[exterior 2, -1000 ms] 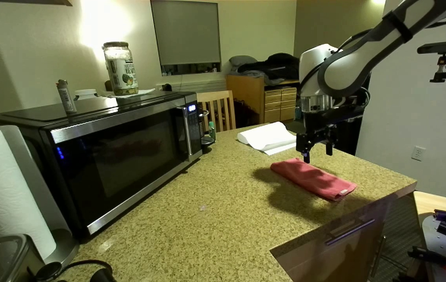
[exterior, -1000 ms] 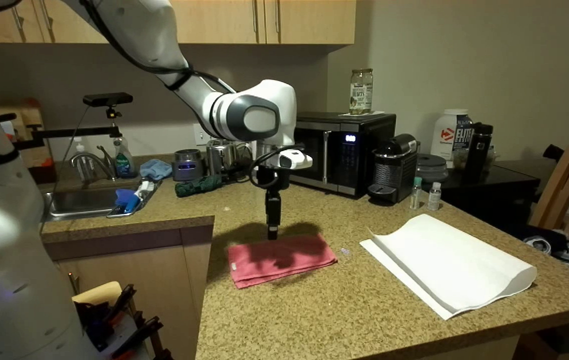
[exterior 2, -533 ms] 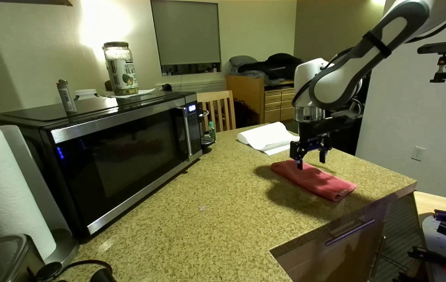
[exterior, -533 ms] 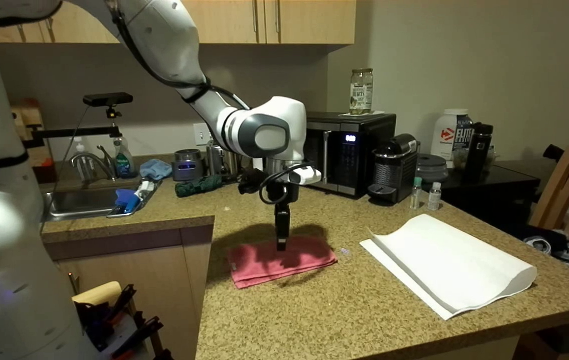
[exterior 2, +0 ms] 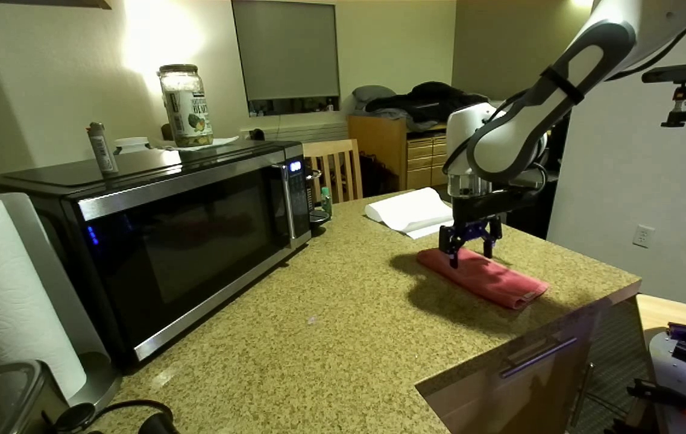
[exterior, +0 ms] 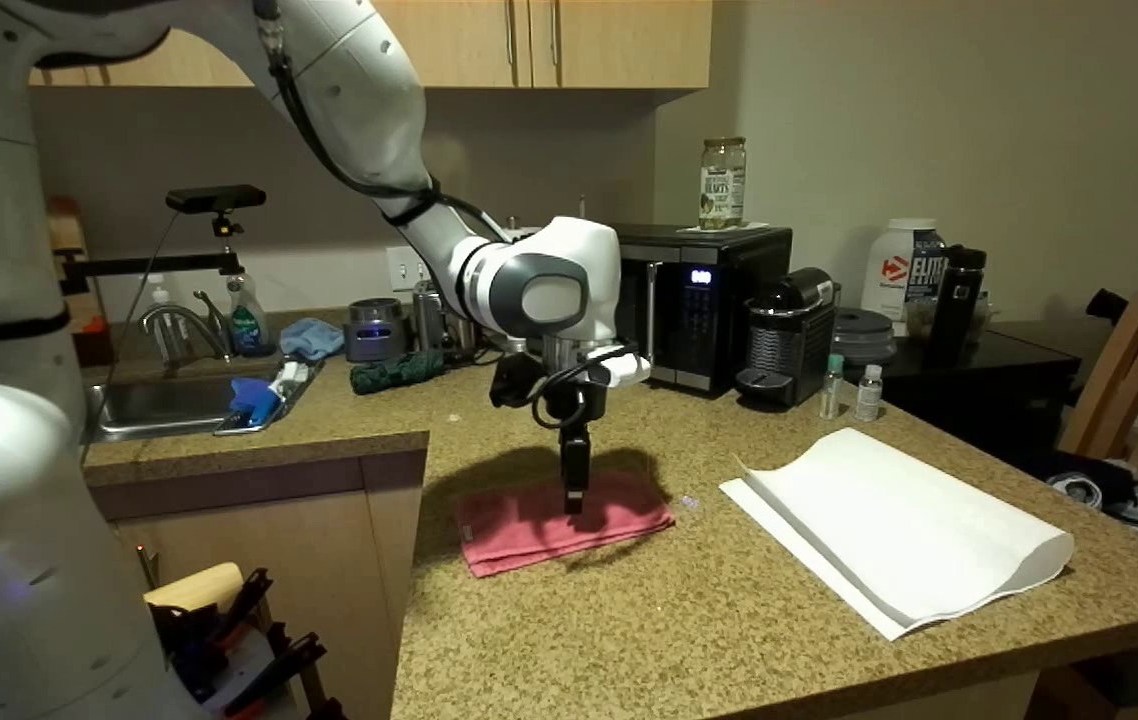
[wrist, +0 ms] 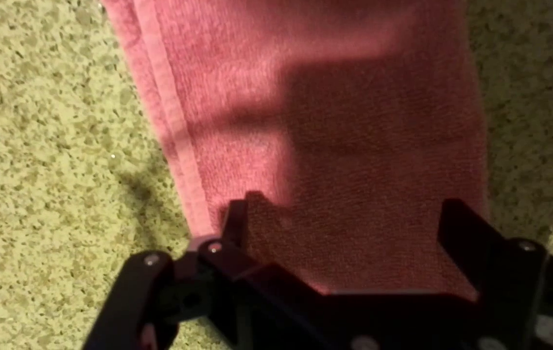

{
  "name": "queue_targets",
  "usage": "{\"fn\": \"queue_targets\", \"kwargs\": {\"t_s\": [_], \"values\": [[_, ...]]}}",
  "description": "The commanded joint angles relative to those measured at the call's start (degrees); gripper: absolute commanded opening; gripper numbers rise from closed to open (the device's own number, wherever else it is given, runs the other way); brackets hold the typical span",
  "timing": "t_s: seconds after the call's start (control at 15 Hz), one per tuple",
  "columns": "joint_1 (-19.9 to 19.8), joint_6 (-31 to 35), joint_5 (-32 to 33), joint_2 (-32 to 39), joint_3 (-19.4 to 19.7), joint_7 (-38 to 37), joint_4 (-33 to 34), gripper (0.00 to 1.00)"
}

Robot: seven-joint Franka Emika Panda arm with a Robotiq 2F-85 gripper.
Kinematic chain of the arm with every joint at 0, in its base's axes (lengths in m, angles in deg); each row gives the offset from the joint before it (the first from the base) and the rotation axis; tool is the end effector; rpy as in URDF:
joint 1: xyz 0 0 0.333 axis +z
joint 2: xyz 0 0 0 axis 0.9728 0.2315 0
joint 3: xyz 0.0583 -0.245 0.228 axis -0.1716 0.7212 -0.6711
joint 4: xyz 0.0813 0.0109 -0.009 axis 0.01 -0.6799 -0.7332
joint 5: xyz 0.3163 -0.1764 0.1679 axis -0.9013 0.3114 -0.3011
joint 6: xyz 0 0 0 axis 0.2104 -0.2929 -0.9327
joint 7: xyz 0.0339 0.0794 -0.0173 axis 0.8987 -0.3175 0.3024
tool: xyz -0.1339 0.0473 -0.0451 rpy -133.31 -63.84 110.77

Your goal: Fold the cloth

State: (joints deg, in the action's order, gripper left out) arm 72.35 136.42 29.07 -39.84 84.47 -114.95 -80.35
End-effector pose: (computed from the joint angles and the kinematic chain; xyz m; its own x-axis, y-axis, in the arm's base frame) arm 0.4986 -0.0645 0.2394 0.7739 -0.6286 -0.0765 -0.6243 -0.7776 0.0746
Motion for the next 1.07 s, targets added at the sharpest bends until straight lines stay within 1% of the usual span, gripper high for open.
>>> {"fn": "queue_targets", "kwargs": {"t_s": [0.0, 0.27, 0.4, 0.67, 1.0], "values": [[0.8, 3.3, -2.1, 1.1, 0.9, 0.9, 0.6, 1.00], [0.8, 5.9, -2.2, 2.5, 1.6, 0.6, 0.8, 1.00], [0.9, 6.4, -1.1, 3.1, 2.4, -0.5, 0.6, 1.00], [0.9, 6.9, -1.4, 4.4, 3.6, -0.2, 0.0, 1.00], [2.0, 7.3, -2.2, 5.7, 2.8, 0.0, 0.5, 1.00]]}}
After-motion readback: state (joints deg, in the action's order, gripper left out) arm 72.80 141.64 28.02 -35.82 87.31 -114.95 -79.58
